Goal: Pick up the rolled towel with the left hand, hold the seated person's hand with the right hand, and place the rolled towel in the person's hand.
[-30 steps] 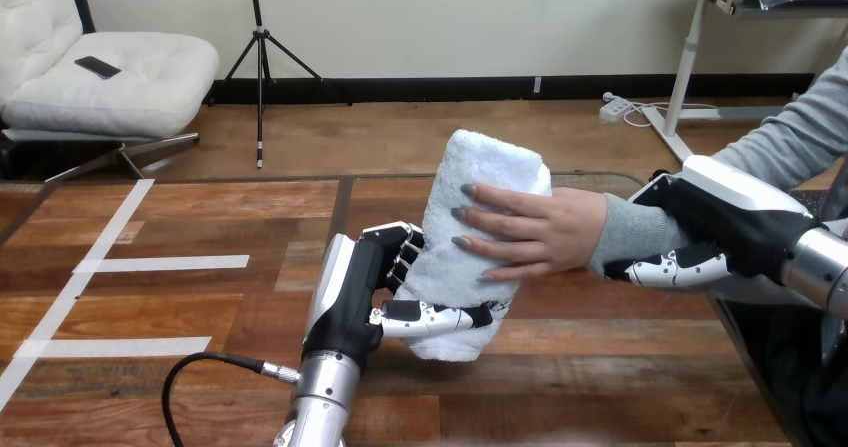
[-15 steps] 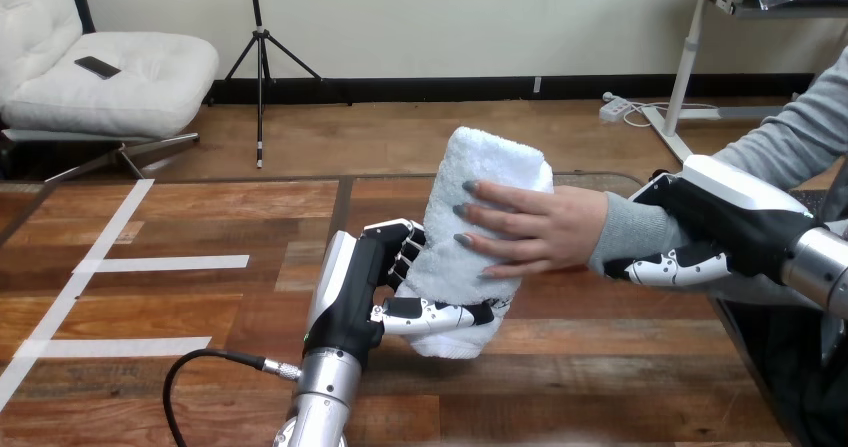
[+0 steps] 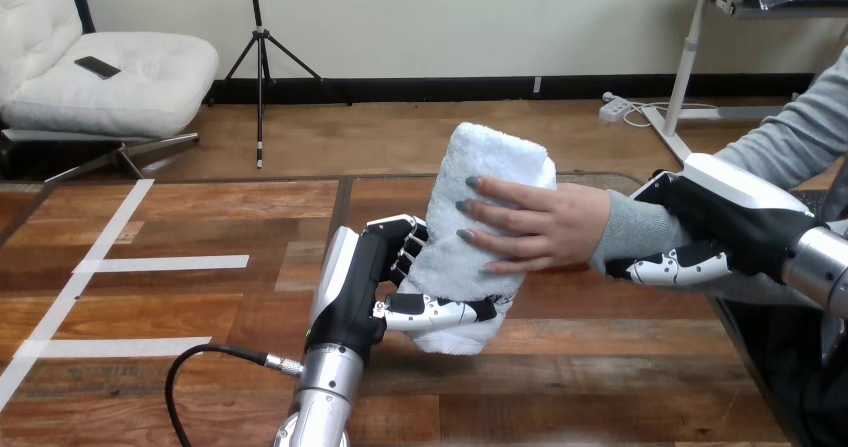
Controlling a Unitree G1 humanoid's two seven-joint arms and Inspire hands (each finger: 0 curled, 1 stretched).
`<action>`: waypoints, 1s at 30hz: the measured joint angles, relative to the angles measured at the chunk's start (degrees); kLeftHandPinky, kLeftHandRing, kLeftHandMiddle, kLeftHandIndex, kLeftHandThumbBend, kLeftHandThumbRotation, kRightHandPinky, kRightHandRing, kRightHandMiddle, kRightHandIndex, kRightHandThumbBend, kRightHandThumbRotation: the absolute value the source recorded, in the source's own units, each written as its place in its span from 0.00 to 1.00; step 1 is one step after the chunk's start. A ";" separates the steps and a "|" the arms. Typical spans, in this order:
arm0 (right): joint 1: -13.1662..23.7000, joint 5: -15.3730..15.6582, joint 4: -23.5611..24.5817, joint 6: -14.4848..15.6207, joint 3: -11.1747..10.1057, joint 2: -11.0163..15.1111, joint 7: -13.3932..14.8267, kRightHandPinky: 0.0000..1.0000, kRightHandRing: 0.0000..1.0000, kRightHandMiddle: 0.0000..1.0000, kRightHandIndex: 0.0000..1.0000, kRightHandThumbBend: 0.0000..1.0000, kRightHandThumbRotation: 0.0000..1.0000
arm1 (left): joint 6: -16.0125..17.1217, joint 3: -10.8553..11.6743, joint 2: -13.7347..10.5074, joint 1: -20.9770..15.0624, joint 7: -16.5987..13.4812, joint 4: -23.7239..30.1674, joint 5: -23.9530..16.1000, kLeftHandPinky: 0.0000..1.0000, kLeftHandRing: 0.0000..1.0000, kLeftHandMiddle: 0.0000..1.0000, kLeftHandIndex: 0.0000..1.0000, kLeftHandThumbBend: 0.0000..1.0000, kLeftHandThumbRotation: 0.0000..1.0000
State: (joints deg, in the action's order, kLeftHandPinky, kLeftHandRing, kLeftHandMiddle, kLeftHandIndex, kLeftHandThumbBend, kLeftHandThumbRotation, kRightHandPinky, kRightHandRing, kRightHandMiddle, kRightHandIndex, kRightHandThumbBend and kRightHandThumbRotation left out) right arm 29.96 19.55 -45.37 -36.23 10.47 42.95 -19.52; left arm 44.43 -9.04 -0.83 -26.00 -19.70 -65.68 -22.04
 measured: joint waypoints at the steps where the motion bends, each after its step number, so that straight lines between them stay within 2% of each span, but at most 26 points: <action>1: 0.00 0.00 0.00 0.00 0.00 0.00 0.00 0.18 0.22 0.29 0.32 0.33 0.27 | 0.00 0.00 0.02 -0.02 0.00 0.00 0.01 0.30 0.35 0.39 0.41 0.67 0.00; 15: 0.00 -0.42 -0.02 -0.30 -0.04 0.00 0.00 0.17 0.21 0.28 0.31 0.33 0.23 | 0.00 0.00 0.28 -0.06 0.26 0.00 0.41 0.30 0.35 0.39 0.41 0.66 0.00; 30: 0.00 -0.50 -0.03 -0.02 -0.05 0.00 0.00 0.19 0.24 0.31 0.34 0.34 0.29 | -0.62 0.06 0.41 -0.09 2.30 0.06 1.85 0.29 0.34 0.39 0.42 0.67 0.00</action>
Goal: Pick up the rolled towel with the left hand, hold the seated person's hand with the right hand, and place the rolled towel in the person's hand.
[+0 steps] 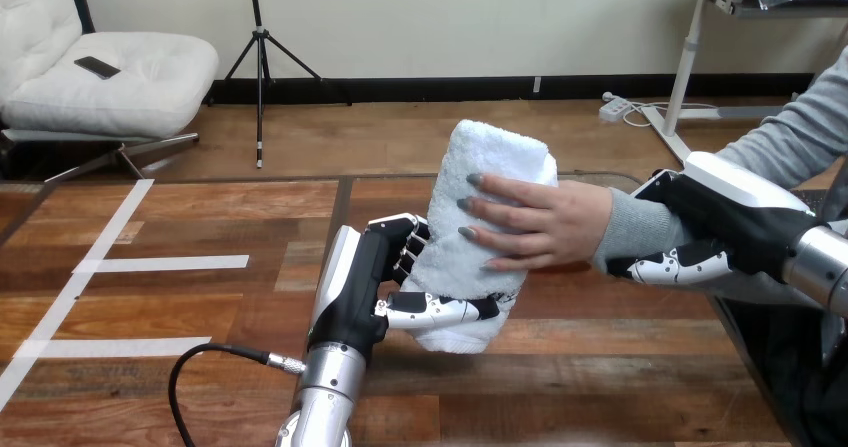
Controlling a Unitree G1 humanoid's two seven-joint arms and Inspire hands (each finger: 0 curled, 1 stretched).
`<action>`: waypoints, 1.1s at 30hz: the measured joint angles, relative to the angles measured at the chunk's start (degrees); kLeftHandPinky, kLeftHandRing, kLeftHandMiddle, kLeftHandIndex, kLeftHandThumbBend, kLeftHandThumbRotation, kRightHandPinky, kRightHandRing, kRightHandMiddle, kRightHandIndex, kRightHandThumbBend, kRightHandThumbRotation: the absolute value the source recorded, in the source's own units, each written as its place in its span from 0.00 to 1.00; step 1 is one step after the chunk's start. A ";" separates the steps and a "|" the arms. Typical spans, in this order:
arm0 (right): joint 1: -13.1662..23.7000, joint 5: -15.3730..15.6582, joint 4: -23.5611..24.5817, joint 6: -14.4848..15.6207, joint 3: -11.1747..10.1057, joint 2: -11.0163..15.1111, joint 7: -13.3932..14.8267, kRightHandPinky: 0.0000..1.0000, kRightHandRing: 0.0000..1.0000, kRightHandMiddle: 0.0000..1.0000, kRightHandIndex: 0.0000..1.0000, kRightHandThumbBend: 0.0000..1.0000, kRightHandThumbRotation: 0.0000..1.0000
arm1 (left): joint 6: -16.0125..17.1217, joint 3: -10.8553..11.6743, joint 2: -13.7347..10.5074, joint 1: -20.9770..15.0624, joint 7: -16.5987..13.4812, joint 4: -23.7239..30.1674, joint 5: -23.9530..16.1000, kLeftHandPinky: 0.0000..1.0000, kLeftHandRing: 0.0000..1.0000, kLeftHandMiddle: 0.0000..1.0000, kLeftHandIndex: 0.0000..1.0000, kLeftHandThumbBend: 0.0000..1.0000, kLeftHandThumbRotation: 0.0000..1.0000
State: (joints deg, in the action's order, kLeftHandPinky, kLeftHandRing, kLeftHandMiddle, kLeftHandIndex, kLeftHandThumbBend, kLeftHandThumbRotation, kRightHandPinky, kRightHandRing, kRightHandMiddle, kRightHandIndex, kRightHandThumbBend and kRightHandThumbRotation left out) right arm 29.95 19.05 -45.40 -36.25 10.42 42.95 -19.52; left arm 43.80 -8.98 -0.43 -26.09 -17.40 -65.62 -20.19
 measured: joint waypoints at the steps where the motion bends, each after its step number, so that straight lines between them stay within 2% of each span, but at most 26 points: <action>1: 0.00 0.01 0.00 0.00 0.00 0.00 0.00 0.19 0.23 0.30 0.34 0.34 0.30 | -0.14 0.03 0.03 0.00 0.32 0.01 0.21 0.29 0.35 0.40 0.42 0.69 0.02; 3: 0.00 0.01 -0.02 -0.02 0.00 0.00 0.00 0.19 0.23 0.30 0.34 0.34 0.30 | -0.64 0.14 0.11 -0.01 1.43 0.12 0.93 0.29 0.35 0.41 0.43 0.71 0.05; 6: 0.00 0.02 -0.05 -0.03 0.00 0.00 0.00 0.19 0.23 0.30 0.34 0.34 0.30 | -1.60 0.47 0.25 -0.04 3.49 0.38 2.25 0.33 0.39 0.45 0.47 0.79 0.20; 7: 0.00 0.04 -0.06 -0.03 0.00 0.00 0.00 0.19 0.23 0.30 0.34 0.35 0.30 | -1.96 0.59 0.30 -0.05 4.19 0.47 2.67 0.36 0.43 0.49 0.51 0.86 0.30; 8: 0.00 0.06 -0.06 -0.02 0.00 0.00 0.00 0.19 0.23 0.30 0.34 0.35 0.30 | -2.49 0.73 0.35 -0.05 5.15 0.65 3.23 0.38 0.45 0.50 0.53 0.89 0.34; 15: 0.00 0.08 -0.06 -0.02 0.00 0.00 0.00 0.20 0.24 0.31 0.34 0.35 0.33 | -4.63 1.04 0.56 -0.07 10.22 1.18 6.28 0.50 0.58 0.62 0.66 0.98 0.52; 16: 0.00 0.08 -0.06 -0.02 0.00 0.01 0.00 0.20 0.24 0.31 0.34 0.35 0.35 | -4.86 1.06 0.59 -0.07 10.82 1.23 6.58 0.54 0.62 0.66 0.70 0.99 0.56; 22: 0.00 0.08 -0.06 0.27 -0.05 0.02 0.00 0.21 0.25 0.32 0.35 0.36 0.39 | -6.16 1.12 0.72 -0.02 14.02 1.92 8.38 0.65 0.74 0.76 0.81 1.00 0.64; 23: 0.00 0.08 -0.06 0.32 -0.08 0.02 0.00 0.21 0.25 0.32 0.35 0.36 0.39 | -6.40 1.10 0.72 -0.01 14.40 2.12 8.50 0.69 0.78 0.79 0.83 1.00 0.67; 24: 0.00 0.08 -0.06 0.34 -0.10 0.02 0.00 0.21 0.25 0.32 0.35 0.36 0.39 | -6.57 1.09 0.72 0.00 14.55 2.27 8.51 0.69 0.78 0.79 0.83 1.00 0.67; 26: 0.00 0.08 -0.06 0.34 -0.11 0.03 0.00 0.21 0.25 0.32 0.35 0.36 0.40 | -6.95 1.02 0.69 0.00 14.88 2.63 8.47 0.76 0.84 0.84 0.87 1.00 0.72; 33: 0.00 0.15 -0.06 0.34 -0.11 0.03 0.00 0.21 0.25 0.32 0.35 0.38 0.42 | -8.87 0.62 0.55 0.01 15.08 4.40 7.96 0.85 0.92 0.92 0.92 1.00 0.80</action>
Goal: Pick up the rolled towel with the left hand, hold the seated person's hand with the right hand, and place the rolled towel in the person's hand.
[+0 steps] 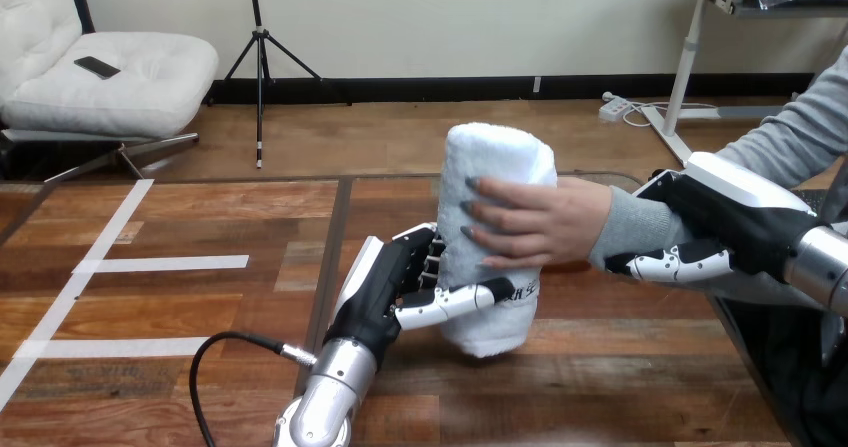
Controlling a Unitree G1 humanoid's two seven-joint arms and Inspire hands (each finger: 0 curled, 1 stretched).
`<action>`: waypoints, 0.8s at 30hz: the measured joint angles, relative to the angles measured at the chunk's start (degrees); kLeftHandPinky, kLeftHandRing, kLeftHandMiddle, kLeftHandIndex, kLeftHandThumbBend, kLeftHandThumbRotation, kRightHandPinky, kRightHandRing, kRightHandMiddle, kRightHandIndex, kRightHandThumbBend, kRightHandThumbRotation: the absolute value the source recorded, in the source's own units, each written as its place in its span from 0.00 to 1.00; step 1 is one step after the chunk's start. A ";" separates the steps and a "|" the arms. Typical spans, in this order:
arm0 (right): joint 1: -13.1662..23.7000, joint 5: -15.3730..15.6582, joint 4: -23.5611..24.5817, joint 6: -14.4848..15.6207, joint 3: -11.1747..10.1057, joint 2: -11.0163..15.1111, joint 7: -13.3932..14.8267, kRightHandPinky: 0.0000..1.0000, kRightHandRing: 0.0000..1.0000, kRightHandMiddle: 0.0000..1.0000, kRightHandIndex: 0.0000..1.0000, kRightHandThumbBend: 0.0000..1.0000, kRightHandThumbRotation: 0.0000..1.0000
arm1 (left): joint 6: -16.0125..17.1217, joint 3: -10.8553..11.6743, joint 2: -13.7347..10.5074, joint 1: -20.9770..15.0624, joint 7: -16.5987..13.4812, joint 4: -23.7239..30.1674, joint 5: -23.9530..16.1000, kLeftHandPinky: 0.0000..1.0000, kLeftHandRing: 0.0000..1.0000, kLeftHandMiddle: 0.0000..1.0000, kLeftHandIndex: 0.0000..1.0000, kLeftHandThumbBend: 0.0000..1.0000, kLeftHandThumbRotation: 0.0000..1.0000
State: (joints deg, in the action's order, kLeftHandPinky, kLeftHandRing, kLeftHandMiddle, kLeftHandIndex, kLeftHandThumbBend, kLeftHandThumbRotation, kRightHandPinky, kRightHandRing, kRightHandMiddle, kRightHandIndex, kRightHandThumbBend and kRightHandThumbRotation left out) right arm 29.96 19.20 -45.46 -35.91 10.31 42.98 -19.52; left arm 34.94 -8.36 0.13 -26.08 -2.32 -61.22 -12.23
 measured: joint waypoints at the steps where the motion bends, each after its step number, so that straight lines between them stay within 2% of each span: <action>1: 0.00 0.00 0.00 0.00 0.00 0.00 0.00 0.22 0.26 0.32 0.36 0.39 0.43 | -0.25 -0.04 0.00 0.00 0.03 0.24 -0.12 0.87 0.93 0.93 0.93 1.00 0.81; 11: 0.00 -0.04 0.01 0.00 -0.01 0.00 -0.46 0.28 0.31 0.37 0.41 0.48 0.49 | -1.75 -0.19 -0.04 0.05 0.25 2.83 -1.27 0.92 0.97 0.97 0.96 1.00 0.85; 24: 0.00 -0.87 0.01 0.11 -0.11 0.00 -1.23 0.32 0.36 0.42 0.45 0.56 0.54 | -2.52 -0.18 0.03 0.21 0.37 4.36 -1.64 0.93 0.98 0.97 0.97 1.00 0.85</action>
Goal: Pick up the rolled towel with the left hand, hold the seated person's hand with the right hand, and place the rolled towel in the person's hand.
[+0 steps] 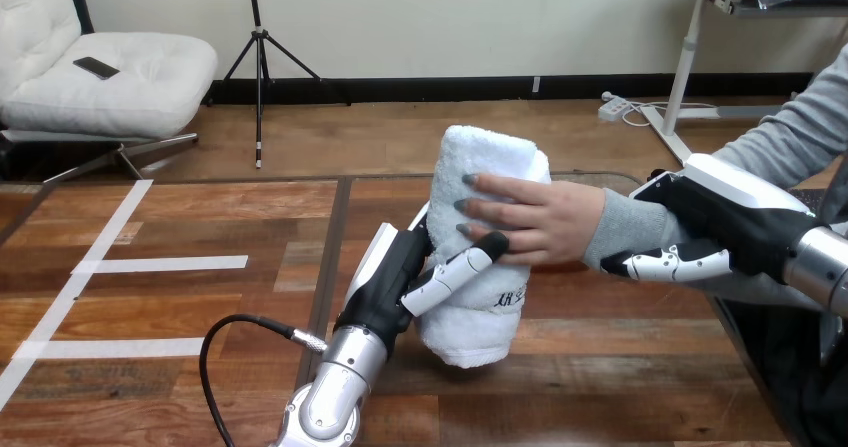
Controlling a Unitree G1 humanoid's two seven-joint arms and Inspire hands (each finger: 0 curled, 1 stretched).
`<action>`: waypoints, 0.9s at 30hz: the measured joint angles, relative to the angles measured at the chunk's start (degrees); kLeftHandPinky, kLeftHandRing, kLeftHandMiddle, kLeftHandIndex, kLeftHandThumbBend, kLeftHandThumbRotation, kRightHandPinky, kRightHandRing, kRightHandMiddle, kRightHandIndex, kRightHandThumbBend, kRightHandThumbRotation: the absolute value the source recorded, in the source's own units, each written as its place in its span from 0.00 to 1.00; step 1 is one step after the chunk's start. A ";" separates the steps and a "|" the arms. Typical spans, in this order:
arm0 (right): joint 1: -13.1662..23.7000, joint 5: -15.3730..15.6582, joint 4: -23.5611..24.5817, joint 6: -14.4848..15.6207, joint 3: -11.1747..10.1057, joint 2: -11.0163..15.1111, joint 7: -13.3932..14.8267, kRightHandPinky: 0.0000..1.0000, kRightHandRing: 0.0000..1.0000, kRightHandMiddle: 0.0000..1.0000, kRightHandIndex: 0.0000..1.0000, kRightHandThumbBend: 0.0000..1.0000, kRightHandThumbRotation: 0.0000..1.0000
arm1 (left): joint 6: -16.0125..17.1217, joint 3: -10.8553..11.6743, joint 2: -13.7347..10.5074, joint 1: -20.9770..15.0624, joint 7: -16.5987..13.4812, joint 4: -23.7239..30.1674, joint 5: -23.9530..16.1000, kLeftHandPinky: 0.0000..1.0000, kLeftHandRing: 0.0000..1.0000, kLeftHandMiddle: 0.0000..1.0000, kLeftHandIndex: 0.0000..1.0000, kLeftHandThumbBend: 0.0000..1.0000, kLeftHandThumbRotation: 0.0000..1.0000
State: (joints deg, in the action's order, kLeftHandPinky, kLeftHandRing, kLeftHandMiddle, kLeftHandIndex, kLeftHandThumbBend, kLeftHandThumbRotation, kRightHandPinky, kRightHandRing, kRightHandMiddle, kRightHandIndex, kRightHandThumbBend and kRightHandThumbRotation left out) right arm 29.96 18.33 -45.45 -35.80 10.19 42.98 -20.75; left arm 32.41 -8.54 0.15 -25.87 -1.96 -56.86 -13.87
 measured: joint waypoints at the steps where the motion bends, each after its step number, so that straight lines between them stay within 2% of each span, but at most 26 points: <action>1: 0.00 -0.20 0.00 0.05 -0.05 0.00 -0.14 0.33 0.37 0.42 0.46 0.56 0.54 | 0.00 0.01 -0.01 0.01 0.00 0.03 0.00 0.93 0.98 0.97 0.97 1.00 0.85; 13: 0.00 -1.01 0.02 0.07 -1.12 -0.04 -0.67 0.40 0.44 0.49 0.50 0.62 0.58 | 0.00 0.16 -0.10 0.23 -0.11 0.09 0.04 0.94 0.98 0.96 0.95 1.00 0.84; 27: 0.00 -2.83 0.10 0.34 -1.53 -0.04 -2.53 0.48 0.53 0.56 0.57 0.65 0.63 | 0.00 0.16 -0.14 0.57 -0.66 0.10 -0.02 0.94 0.98 0.96 0.95 1.00 0.86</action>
State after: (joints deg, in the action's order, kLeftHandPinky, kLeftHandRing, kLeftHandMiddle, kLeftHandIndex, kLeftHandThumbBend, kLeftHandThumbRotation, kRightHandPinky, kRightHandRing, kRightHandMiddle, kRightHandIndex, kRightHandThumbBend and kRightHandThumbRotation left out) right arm 29.96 15.49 -45.35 -35.46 8.66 42.93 -23.28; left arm 32.41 -8.38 0.01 -25.30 -2.61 -56.76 -13.89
